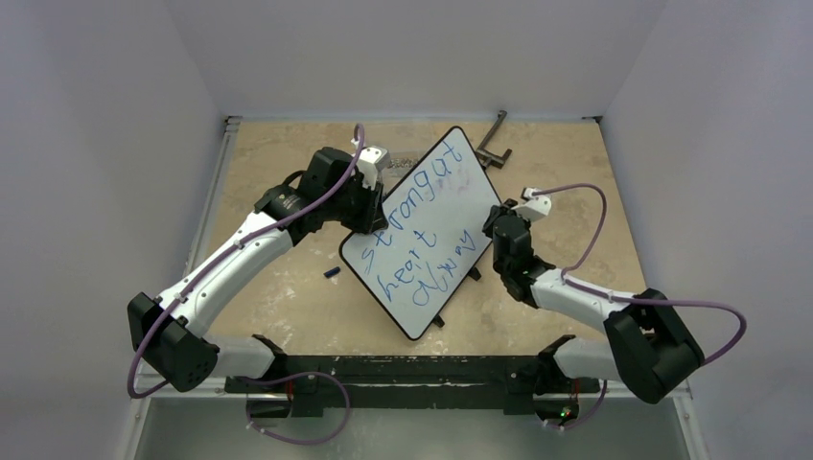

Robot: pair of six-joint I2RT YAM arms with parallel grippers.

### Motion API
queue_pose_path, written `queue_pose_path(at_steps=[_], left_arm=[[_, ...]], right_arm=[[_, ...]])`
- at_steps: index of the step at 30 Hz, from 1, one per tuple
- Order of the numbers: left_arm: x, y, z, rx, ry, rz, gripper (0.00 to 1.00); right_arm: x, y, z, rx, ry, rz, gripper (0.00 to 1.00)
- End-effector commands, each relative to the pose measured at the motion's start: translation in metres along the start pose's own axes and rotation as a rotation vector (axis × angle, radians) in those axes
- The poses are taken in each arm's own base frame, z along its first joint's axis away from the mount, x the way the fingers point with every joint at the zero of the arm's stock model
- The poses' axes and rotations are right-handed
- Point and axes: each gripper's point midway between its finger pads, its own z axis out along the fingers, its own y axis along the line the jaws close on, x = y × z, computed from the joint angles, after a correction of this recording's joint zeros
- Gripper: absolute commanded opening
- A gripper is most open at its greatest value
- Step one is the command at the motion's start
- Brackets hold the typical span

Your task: Write a sentence on the whiteboard

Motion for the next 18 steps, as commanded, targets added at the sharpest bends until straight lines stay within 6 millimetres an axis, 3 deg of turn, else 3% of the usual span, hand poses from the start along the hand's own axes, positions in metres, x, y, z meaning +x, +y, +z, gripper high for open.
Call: queue_pose_path(at_steps=[1, 18], left_arm=[[0.023, 0.056, -0.003, -0.243, 0.103, 0.143, 0.00], [0.024, 0.056, -0.002, -0.239, 0.105, 0.145, 0.00]], right_arm=[[-0.026, 0.020, 0.008, -0.036, -0.065, 0.045, 0.00], [-0.009, 0.036, 0.018, -0.100, -0.021, 0.026, 0.00]])
